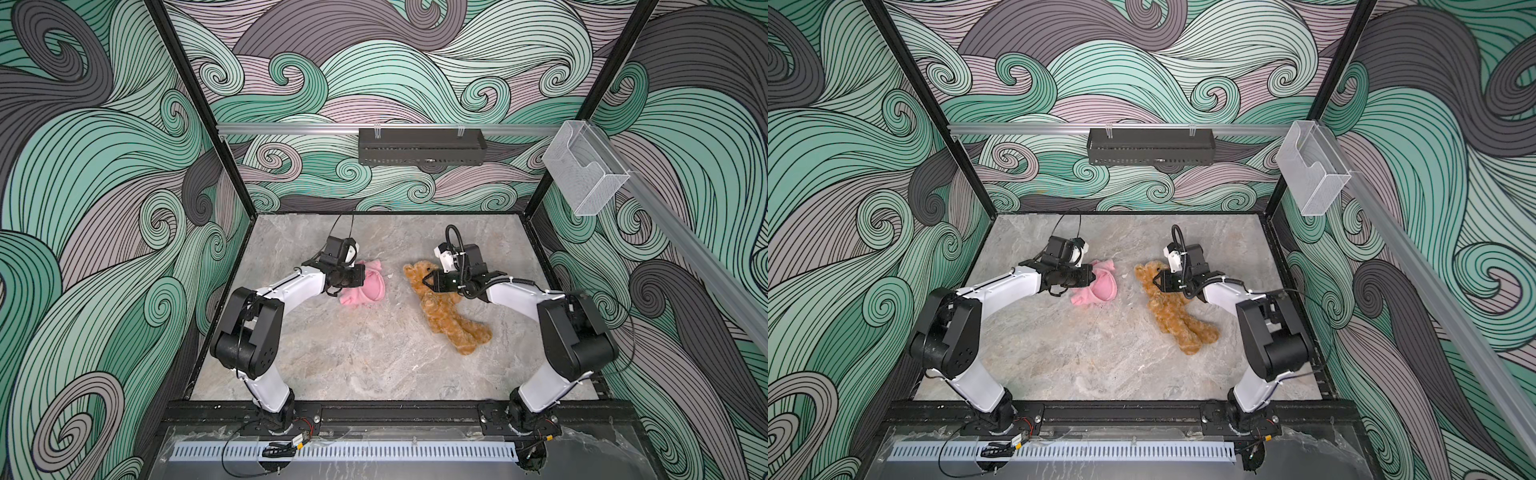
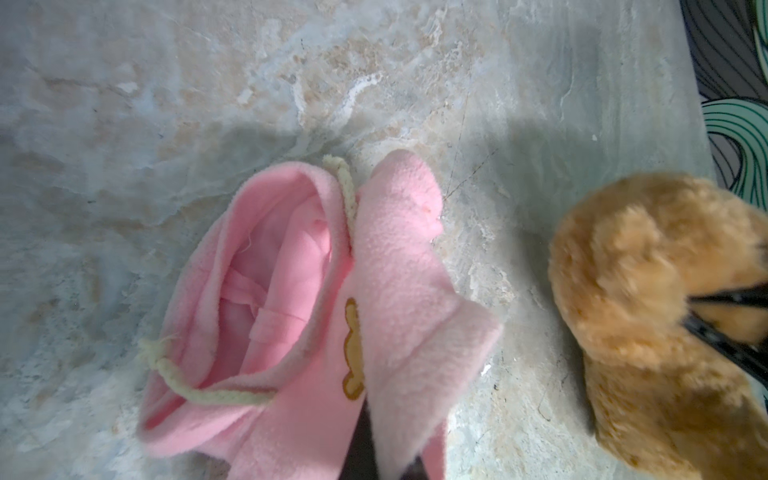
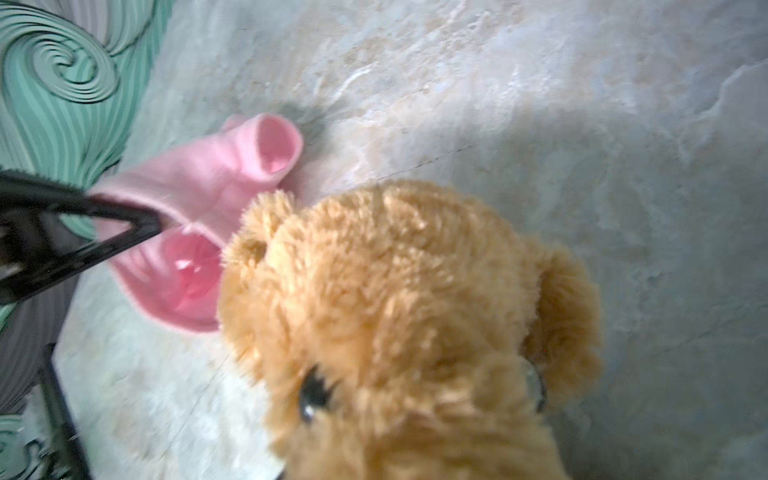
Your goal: Dress the teddy bear
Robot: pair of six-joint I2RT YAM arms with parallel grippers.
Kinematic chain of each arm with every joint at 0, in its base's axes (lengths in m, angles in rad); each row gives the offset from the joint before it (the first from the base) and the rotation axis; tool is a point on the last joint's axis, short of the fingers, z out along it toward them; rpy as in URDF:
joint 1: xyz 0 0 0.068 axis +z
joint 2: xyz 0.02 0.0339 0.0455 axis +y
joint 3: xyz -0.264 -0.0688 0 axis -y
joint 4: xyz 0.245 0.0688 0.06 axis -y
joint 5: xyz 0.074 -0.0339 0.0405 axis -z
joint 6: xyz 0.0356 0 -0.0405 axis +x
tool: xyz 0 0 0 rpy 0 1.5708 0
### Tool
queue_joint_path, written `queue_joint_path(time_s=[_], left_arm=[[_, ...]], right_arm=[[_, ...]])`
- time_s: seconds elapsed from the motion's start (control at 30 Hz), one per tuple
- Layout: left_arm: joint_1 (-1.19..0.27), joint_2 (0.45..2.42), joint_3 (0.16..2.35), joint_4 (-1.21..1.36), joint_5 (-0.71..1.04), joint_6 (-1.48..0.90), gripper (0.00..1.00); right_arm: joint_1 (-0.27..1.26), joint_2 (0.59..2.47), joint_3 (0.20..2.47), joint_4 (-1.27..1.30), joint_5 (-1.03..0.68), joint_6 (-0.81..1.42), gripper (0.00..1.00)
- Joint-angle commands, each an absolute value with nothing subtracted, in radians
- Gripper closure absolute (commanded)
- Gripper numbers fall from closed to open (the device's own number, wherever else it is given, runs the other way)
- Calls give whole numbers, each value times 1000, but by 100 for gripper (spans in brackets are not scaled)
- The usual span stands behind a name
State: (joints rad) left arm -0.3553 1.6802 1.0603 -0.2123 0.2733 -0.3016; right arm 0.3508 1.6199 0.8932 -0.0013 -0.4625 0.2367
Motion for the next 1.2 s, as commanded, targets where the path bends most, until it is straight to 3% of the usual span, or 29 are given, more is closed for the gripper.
queue_joint_path(time_s=[0.0,0.27,0.57,0.83,1.17], left_arm=[[-353,1648,1095,-205,349,-176,100],[-352,1660,1114,-264,434,-4,100],[-354,1656,1113,-297,504,47,100],[-355,1646,1109,-319,511,67,100],[-355,1662,1133,-350,503,89,100]], right_arm=[[392,1513,847,-21,-635,183,68],[544,1457,856,-111,-837,78,69],[578,1655,999,-120,-998,-8,73],[522,1838,1118,-27,-969,11,78],[519,1741,1034,59,-823,1,77]])
